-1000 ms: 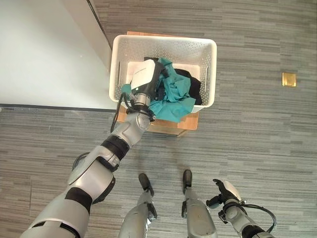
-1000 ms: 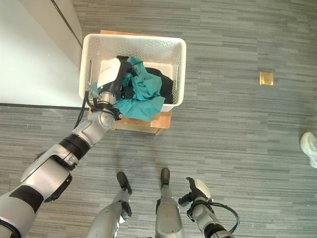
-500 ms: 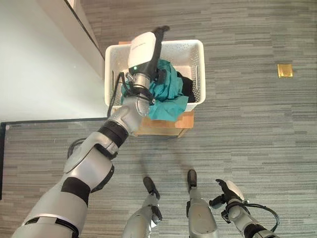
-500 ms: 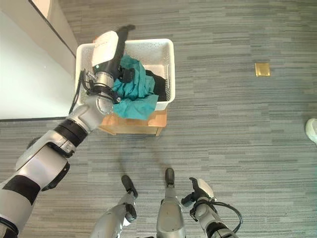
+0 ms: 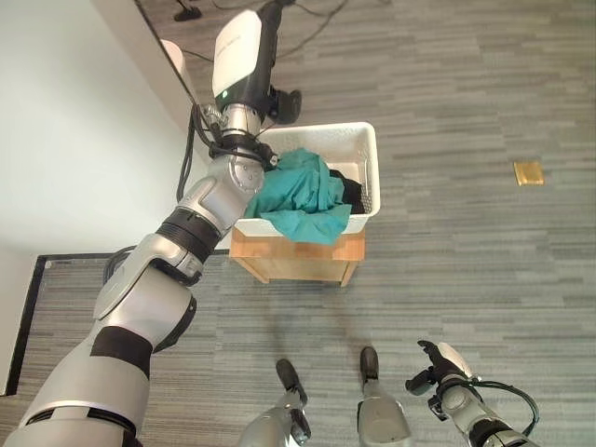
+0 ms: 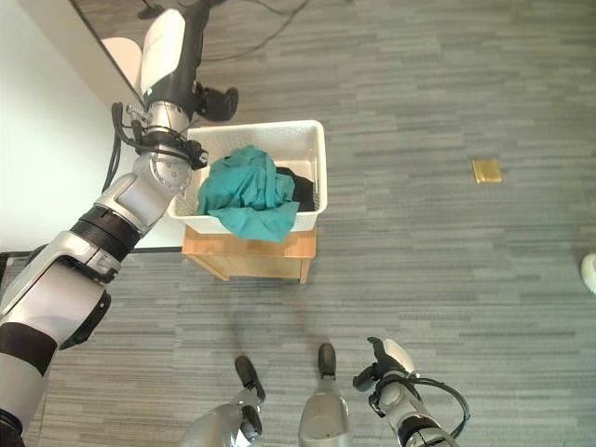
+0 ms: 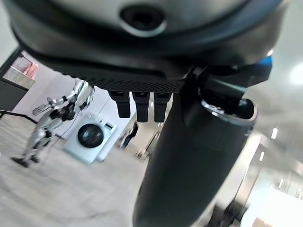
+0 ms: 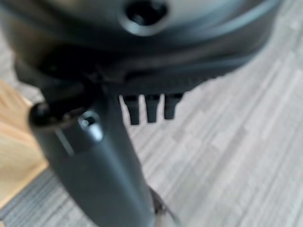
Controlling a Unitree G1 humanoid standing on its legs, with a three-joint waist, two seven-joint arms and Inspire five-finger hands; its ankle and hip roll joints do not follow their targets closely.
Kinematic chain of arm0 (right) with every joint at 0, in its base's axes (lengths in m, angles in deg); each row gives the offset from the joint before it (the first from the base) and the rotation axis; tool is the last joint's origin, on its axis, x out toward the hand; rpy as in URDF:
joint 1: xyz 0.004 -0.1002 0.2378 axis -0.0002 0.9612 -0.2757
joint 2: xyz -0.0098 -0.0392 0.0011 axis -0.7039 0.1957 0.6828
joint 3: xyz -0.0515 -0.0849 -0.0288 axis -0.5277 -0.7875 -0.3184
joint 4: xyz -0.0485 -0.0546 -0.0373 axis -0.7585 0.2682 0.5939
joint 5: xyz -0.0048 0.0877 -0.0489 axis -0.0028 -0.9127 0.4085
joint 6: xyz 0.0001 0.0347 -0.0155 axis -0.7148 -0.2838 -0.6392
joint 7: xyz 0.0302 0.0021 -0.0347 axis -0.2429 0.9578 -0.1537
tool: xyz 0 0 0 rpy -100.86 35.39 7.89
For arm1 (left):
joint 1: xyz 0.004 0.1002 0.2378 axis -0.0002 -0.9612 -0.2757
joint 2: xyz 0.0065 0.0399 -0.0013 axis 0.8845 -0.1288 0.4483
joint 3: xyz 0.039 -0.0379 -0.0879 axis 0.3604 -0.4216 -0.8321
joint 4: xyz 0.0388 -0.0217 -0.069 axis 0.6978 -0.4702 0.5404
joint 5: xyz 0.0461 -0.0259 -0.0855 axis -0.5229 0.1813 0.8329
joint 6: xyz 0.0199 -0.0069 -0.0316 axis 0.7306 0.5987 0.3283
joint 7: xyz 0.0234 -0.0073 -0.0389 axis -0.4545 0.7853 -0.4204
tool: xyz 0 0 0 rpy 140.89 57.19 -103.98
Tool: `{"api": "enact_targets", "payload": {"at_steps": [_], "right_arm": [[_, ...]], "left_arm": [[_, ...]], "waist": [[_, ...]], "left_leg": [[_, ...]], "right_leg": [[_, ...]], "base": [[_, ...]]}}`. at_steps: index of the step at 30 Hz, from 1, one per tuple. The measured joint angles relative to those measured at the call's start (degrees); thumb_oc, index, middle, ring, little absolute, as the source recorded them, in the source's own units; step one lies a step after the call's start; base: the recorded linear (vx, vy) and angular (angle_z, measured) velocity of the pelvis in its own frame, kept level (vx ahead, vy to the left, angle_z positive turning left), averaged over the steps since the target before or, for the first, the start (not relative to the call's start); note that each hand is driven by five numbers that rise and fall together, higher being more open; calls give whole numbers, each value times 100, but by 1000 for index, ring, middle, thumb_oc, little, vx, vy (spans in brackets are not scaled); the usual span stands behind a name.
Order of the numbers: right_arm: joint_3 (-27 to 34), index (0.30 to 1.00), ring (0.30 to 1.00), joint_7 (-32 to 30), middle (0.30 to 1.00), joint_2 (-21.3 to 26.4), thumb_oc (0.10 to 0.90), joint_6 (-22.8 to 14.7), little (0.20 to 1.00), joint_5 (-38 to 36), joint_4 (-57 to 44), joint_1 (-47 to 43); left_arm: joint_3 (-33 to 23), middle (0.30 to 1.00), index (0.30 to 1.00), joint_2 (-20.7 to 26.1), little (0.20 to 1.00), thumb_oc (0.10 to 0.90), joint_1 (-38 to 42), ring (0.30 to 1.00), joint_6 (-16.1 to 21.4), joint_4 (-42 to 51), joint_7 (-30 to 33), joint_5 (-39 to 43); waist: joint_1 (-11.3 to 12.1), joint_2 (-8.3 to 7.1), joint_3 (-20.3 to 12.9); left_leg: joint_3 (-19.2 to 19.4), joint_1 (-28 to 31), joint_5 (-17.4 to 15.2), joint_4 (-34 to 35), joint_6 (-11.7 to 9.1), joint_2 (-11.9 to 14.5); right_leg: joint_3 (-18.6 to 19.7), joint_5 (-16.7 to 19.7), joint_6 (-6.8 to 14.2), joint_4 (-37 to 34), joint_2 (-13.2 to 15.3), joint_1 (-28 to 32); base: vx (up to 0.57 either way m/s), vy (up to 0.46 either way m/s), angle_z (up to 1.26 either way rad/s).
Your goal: Pick up bed clothes into laundry basket.
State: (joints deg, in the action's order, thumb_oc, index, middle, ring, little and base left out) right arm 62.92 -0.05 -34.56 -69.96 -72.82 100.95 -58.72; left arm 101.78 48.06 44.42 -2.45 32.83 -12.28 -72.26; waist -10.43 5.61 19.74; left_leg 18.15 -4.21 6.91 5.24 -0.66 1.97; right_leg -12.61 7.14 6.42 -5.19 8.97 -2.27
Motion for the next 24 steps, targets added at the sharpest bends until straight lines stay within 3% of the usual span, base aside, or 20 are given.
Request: {"api": "enact_targets", "payload": {"at_steps": [3,6,11,17,20,21,24], "right_arm": [[-251,900,900,102,900,-10,800,139,900,32,-39,-21],[-474,900,900,195,900,-54,800,162,900,200,-42,259],[-685,900,900,426,900,-334,800,245,900,355,-29,285],[-720,900,900,619,900,-616,800,280,900,498,6,440],[-720,900,900,660,900,-720,800,315,900,501,4,570],[-720,900,900,736,900,-758,800,335,900,506,13,596],[-699,900,900,742,900,-781,800,345,900,509,13,673]], "left_arm": [[-77,900,900,149,900,800,-161,900,40,537,-52,39],[-124,900,900,273,900,800,-609,900,99,1207,-53,-77],[-363,900,900,924,900,800,-1409,900,97,1791,-311,-423],[-1163,900,900,1807,900,800,-2381,900,13,1827,-413,-405],[-1987,900,900,2162,900,800,-3015,900,-205,1753,-418,-390],[-2353,900,900,2533,900,800,-3447,900,-215,1639,-429,-452],[-2713,900,900,2585,900,800,-3590,900,-532,1284,-407,-448]], "waist": [[150,-166,-178],[430,-188,-573],[1017,-138,-818],[1568,-125,-1005],[1836,-153,-1037],[1934,-156,-1040],[2083,-195,-1063]], "left_leg": [[-157,199,-4,8,-2,0],[-352,210,0,-12,-13,18],[-733,292,19,11,-51,6],[-1135,193,85,-13,-110,-11],[-1366,199,127,-16,-132,-34],[-1426,202,132,-17,-139,-36],[-1540,197,110,-13,-168,-62]], "right_leg": [[-218,-46,-48,-1,-13,281],[-449,-136,-57,-3,-34,415],[-795,-243,-71,-5,-61,690],[-1244,-329,-83,-7,-96,838],[-1411,-403,-63,-7,-109,970],[-1474,-419,-52,-10,-121,1005],[-1565,-468,-42,-9,-119,1080]], "base": [[26,-95,21],[9,-67,35],[-6,-76,36],[-2,-72,40],[-13,-46,43],[-4,-15,21],[-3,-37,29]]}}
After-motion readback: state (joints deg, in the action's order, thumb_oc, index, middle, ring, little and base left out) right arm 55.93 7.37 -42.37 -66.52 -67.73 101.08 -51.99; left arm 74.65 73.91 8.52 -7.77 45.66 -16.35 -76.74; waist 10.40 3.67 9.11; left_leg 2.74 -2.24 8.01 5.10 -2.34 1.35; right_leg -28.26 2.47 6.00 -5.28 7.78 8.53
